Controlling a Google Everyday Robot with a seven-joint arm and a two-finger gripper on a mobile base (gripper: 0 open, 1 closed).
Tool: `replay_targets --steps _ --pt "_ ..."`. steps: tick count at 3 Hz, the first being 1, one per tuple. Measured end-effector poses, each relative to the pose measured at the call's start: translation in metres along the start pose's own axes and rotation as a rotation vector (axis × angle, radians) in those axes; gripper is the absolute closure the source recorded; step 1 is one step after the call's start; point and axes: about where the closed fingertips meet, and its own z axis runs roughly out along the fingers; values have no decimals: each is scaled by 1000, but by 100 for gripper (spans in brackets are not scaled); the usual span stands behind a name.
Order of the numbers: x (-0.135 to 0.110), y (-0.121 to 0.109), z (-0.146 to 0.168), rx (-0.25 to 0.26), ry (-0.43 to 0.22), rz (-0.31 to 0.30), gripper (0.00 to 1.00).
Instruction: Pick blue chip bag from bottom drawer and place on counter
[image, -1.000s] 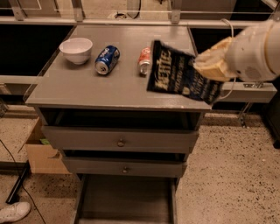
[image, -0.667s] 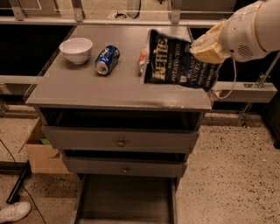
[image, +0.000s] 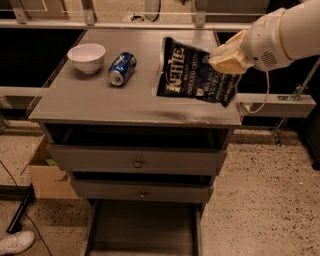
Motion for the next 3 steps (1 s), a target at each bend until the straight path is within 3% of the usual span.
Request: replay_targets --steps 2,3 --pt "4 4 40 -131 -43 14 100" --pt "4 3 46 -148 -40 11 100"
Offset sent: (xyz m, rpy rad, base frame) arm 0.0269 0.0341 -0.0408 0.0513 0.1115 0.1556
